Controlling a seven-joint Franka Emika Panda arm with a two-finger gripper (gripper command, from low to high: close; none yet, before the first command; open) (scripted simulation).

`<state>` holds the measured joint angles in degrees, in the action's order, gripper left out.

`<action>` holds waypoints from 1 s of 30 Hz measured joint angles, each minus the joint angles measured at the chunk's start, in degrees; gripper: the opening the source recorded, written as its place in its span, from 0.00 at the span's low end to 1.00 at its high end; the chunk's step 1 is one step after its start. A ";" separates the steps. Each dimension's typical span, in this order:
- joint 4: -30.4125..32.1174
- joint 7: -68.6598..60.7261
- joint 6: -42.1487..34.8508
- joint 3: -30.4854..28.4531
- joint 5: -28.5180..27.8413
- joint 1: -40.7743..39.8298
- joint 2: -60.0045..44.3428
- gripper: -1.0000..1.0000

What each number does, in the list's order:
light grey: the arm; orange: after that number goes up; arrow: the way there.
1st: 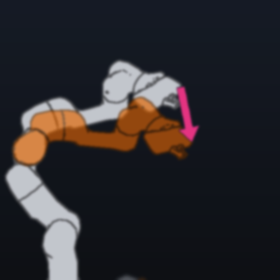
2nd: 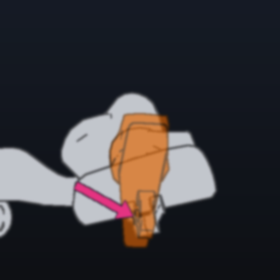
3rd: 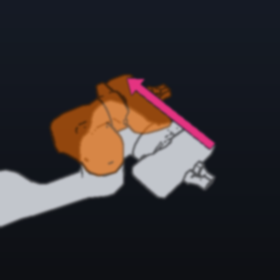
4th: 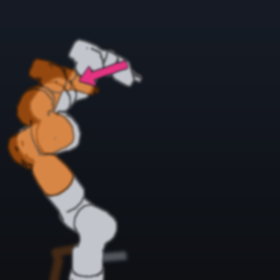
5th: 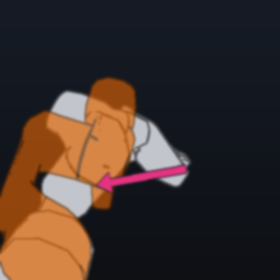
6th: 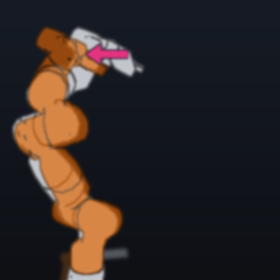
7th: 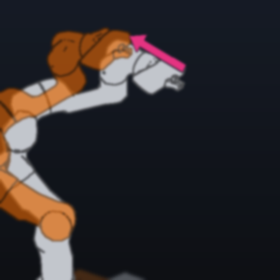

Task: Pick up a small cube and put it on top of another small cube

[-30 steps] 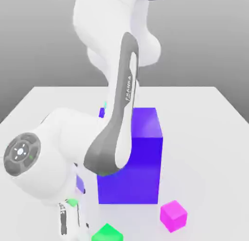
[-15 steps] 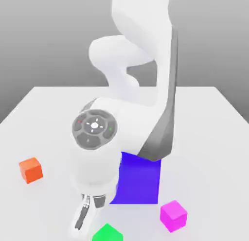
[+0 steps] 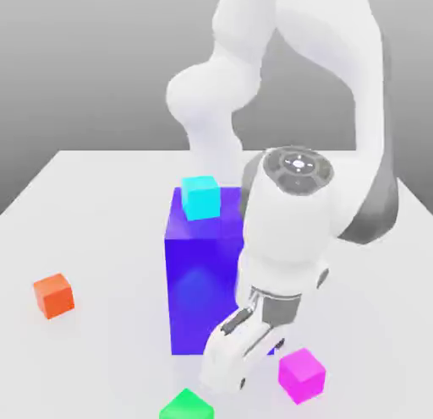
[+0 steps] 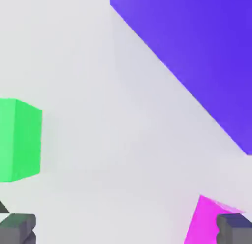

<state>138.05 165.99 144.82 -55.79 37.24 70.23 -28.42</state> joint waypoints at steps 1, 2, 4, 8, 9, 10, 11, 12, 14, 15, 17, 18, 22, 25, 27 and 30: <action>0.27 0.01 -0.66 -2.33 3.83 3.47 -1.48 0.50; 0.51 0.01 -1.61 -4.58 7.75 6.81 -3.17 0.50; 0.91 0.01 -4.46 -8.98 15.82 13.26 -7.40 0.50; 1.08 0.02 -11.97 -14.28 31.10 22.09 -18.19 0.50; 0.57 -0.48 -11.09 -12.03 33.05 20.67 -18.96 0.50; -0.10 -1.44 -10.32 -9.60 35.35 19.06 -20.16 0.50; -0.88 -2.59 -9.84 -7.28 37.91 17.52 -21.77 0.50; -1.41 -3.42 -9.34 -5.56 39.60 16.35 -22.74 0.00; -1.41 -3.41 -9.33 -5.56 39.58 16.35 -22.74 0.00; -1.41 -3.37 -9.29 -5.56 39.52 16.34 -22.74 0.00; -1.41 -3.27 -9.19 -5.56 39.38 16.34 -22.74 0.00; -1.68 -3.70 -8.93 -4.68 40.24 15.74 -23.20 0.00; 0.51 -0.61 -12.12 -12.68 34.53 21.57 -20.49 0.00; 0.21 -0.23 -15.83 -17.80 32.05 22.37 -20.91 0.00; -1.11 -0.78 -16.97 -18.68 30.78 19.47 -20.94 0.00; -3.29 -1.84 -18.58 -19.63 29.06 14.57 -21.12 0.00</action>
<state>134.77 164.15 126.24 -75.42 66.30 84.80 -49.54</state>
